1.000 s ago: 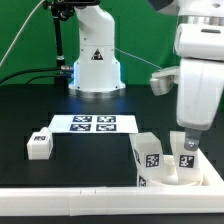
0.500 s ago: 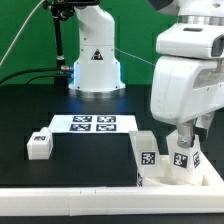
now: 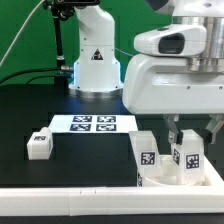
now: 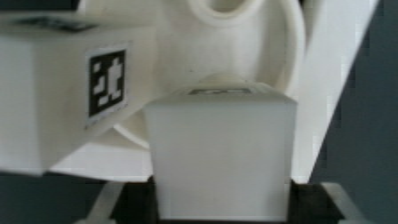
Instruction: Assemble stool
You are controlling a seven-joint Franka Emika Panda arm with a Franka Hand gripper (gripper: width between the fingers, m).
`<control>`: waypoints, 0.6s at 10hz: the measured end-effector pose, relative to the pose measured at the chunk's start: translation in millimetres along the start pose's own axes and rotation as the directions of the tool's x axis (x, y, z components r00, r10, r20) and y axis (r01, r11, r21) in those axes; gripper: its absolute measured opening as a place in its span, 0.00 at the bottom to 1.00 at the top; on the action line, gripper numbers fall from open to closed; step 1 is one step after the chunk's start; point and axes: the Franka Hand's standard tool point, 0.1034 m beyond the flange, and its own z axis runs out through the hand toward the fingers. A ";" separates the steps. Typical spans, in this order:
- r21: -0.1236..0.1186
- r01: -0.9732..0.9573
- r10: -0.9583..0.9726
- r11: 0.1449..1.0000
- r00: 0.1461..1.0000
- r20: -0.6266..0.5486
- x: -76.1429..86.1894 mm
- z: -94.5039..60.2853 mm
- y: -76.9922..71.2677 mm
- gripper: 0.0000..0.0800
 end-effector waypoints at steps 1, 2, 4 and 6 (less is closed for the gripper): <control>0.033 -0.126 0.126 0.991 0.992 0.007 0.4 -0.4 0.8 0.42; 0.049 -0.243 0.243 0.969 0.970 0.013 1.1 -1.2 0.6 0.42; 0.046 -0.379 0.379 0.924 0.925 0.020 1.0 -1.2 1.0 0.42; 0.044 -0.491 0.490 0.870 0.871 0.026 1.0 -1.2 1.1 0.42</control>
Offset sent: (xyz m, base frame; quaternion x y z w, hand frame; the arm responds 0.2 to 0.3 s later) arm 0.0000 0.0000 0.0000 0.0000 0.0000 0.1938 0.9810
